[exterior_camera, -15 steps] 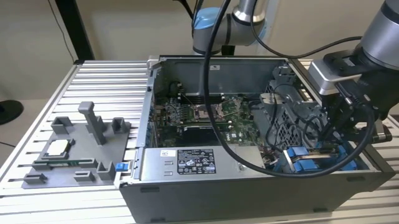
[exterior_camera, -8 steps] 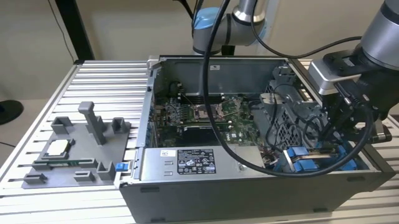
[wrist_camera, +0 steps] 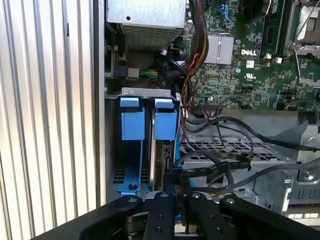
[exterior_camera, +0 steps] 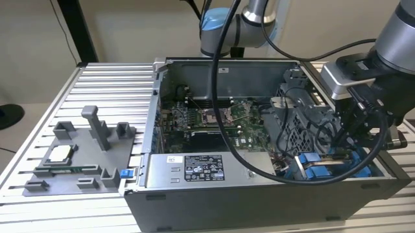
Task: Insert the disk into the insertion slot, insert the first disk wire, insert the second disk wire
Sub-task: 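Insert the second disk wire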
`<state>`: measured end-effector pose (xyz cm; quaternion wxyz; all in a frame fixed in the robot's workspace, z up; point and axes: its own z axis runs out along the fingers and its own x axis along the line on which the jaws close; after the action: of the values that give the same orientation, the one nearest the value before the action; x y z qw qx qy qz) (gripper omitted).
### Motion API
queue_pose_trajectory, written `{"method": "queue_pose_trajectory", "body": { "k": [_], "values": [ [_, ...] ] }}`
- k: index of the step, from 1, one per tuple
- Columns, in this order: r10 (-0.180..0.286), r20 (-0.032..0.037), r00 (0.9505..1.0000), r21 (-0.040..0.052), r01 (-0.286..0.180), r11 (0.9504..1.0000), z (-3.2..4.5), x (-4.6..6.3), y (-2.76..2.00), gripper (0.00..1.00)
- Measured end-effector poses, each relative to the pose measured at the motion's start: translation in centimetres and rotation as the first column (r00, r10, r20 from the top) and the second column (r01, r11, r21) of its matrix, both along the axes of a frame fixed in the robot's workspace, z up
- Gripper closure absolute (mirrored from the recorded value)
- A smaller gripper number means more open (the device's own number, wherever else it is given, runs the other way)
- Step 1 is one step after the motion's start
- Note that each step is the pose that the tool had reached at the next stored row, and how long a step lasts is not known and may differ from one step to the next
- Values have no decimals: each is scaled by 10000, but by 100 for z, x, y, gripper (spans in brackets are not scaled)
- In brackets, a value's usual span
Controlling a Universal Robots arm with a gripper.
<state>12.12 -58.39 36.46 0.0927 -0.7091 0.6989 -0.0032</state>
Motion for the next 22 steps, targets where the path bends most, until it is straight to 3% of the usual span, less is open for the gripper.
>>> {"method": "queue_pose_trajectory", "body": {
  "k": [8, 12, 16, 22],
  "values": [
    [-1, 0, 10000, 0, 1, 10000, -123, 44, 0, 100],
    [-6, -6, 10000, -81, 6, 10000, -153, 45, 1, 100],
    [-60, -33, 10000, -199, 59, 9998, -169, 45, 1, 100],
    [-242, -62, 9997, -203, 241, 9995, -143, 46, 1, 100]
  ]
}}
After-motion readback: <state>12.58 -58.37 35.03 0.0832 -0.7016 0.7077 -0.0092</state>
